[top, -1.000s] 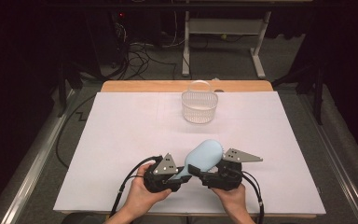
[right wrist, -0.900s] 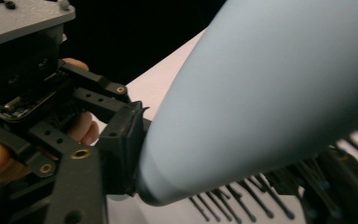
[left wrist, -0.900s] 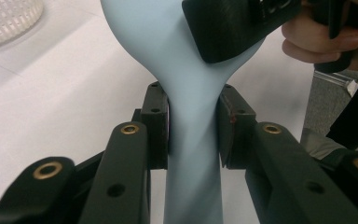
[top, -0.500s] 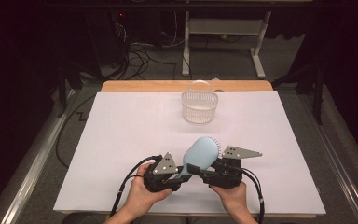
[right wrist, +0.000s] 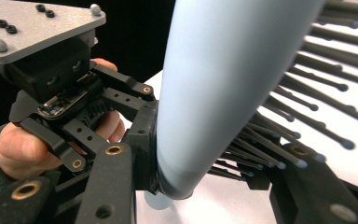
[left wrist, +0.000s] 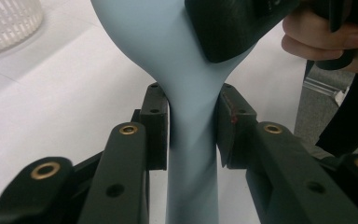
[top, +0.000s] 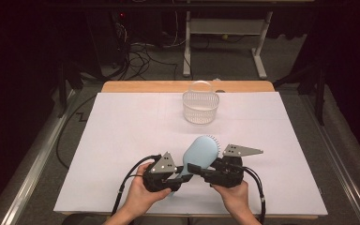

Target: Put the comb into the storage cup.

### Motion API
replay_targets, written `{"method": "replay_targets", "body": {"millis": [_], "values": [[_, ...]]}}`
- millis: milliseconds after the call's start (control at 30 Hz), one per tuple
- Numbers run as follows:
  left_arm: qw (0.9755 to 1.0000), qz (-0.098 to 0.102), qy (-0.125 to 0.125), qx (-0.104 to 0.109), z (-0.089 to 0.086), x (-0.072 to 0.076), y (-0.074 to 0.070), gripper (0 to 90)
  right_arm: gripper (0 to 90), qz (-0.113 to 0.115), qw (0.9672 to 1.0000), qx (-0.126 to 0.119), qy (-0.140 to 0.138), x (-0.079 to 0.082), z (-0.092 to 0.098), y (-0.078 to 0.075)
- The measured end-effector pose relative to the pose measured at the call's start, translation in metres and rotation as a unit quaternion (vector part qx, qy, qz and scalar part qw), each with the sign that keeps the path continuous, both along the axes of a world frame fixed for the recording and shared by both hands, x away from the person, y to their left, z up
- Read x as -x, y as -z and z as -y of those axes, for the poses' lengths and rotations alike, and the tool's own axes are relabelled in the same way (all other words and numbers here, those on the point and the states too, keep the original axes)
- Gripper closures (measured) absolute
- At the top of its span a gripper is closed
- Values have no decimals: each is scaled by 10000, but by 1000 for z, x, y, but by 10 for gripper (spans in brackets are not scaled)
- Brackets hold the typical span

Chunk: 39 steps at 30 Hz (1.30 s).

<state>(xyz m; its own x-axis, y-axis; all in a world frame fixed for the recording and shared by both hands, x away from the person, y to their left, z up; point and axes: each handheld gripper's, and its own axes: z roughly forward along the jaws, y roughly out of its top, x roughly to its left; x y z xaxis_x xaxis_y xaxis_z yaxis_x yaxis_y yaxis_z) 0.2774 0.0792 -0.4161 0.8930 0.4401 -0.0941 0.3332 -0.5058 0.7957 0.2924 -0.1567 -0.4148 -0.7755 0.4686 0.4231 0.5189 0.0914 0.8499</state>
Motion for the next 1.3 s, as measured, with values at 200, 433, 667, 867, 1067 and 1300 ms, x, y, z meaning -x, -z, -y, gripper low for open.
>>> {"method": "replay_targets", "body": {"millis": [200, 433, 667, 867, 1067, 1300], "values": [[9999, -26, -104, 8, -1, -1, 2, 598, 570, 19, 10000, 48, -7, 0, 0, -1], [9995, -268, -128, -42, 0, -2, 4, 475, 570, 71, 9999, 94, -22, 1, 1, -2], [9996, -239, -139, 8, -2, -2, 2, 405, 570, 74, 9999, 99, -67, 0, 0, -3], [9997, -69, -187, 155, -6, -3, 2, 372, 569, 72, 9999, 138, 6, -1, 3, -4], [9992, -50, -281, 265, -10, -5, 2, 311, 569, 86, 9997, 193, 92, 0, 5, -5], [9985, 23, -442, 325, -19, -6, 2, 284, 568, 97, 9995, 279, 149, -1, 8, -8]]}}
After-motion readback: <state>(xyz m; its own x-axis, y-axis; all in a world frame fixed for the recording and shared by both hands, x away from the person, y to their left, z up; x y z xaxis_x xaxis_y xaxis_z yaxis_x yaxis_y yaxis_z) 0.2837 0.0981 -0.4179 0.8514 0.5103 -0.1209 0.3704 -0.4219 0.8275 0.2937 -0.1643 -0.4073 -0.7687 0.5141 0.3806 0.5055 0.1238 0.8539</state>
